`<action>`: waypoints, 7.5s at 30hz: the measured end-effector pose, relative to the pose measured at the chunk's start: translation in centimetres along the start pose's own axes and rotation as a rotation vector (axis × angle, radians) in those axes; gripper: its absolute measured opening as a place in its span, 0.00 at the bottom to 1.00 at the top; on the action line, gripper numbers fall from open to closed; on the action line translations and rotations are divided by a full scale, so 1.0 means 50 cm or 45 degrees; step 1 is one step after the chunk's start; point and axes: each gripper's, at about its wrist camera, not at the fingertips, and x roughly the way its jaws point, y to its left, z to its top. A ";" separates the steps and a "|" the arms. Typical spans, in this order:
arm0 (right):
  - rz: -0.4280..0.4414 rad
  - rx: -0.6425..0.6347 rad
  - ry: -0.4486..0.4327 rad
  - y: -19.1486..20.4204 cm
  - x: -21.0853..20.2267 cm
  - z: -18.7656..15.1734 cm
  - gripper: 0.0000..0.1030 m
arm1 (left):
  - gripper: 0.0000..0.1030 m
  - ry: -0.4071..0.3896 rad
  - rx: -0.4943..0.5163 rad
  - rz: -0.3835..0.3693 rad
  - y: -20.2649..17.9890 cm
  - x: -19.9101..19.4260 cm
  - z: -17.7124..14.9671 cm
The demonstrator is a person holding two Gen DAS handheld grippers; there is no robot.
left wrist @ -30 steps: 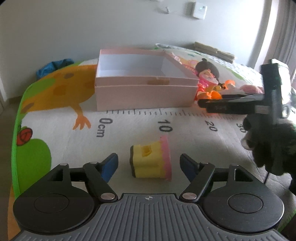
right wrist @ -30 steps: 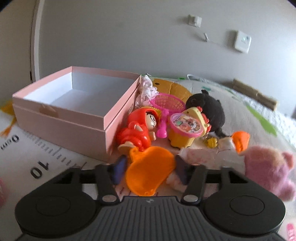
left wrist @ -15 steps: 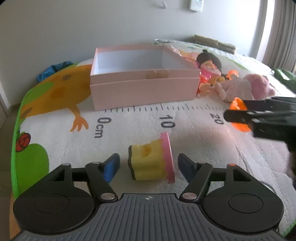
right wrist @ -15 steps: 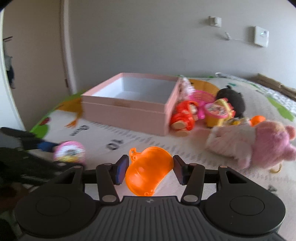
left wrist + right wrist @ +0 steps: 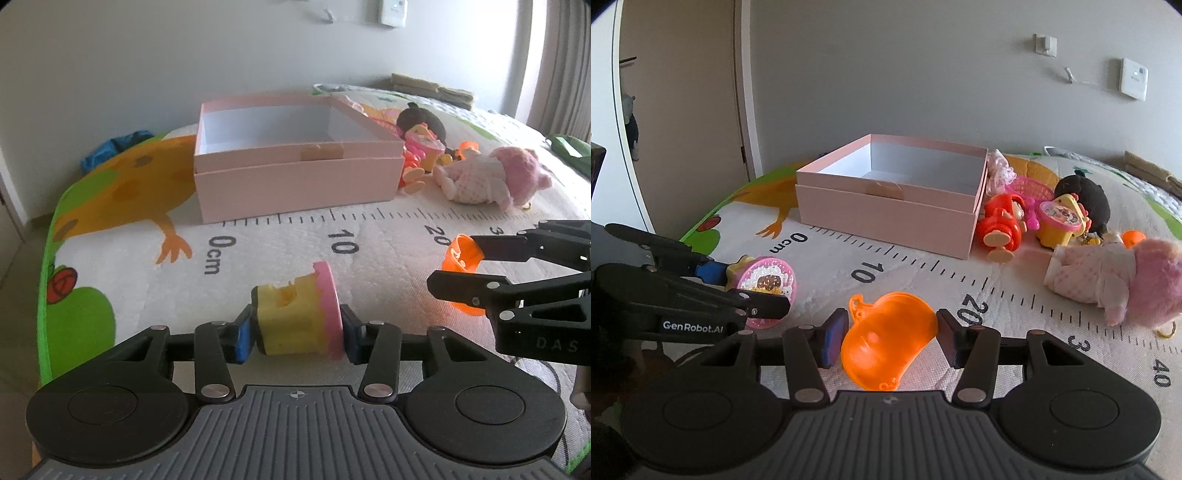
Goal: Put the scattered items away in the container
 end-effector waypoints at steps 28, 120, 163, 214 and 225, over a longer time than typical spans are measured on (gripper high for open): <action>-0.111 -0.182 -0.227 -0.053 0.160 0.224 0.50 | 0.46 -0.367 0.081 0.048 0.062 0.022 0.274; -0.149 0.382 -0.245 -0.332 -0.105 -0.063 0.69 | 0.96 0.112 -0.039 -0.458 -0.170 0.166 0.134; -0.210 0.287 -0.061 -0.302 -0.078 -0.026 0.54 | 1.00 -0.018 0.004 -0.440 -0.149 0.114 0.118; -0.170 0.160 -0.056 -0.209 -0.080 -0.042 0.42 | 0.66 -0.015 -0.009 -0.224 -0.069 0.015 0.076; -0.029 0.057 -0.033 -0.095 -0.080 -0.004 0.42 | 0.66 -0.036 -0.076 -0.187 0.018 -0.035 0.030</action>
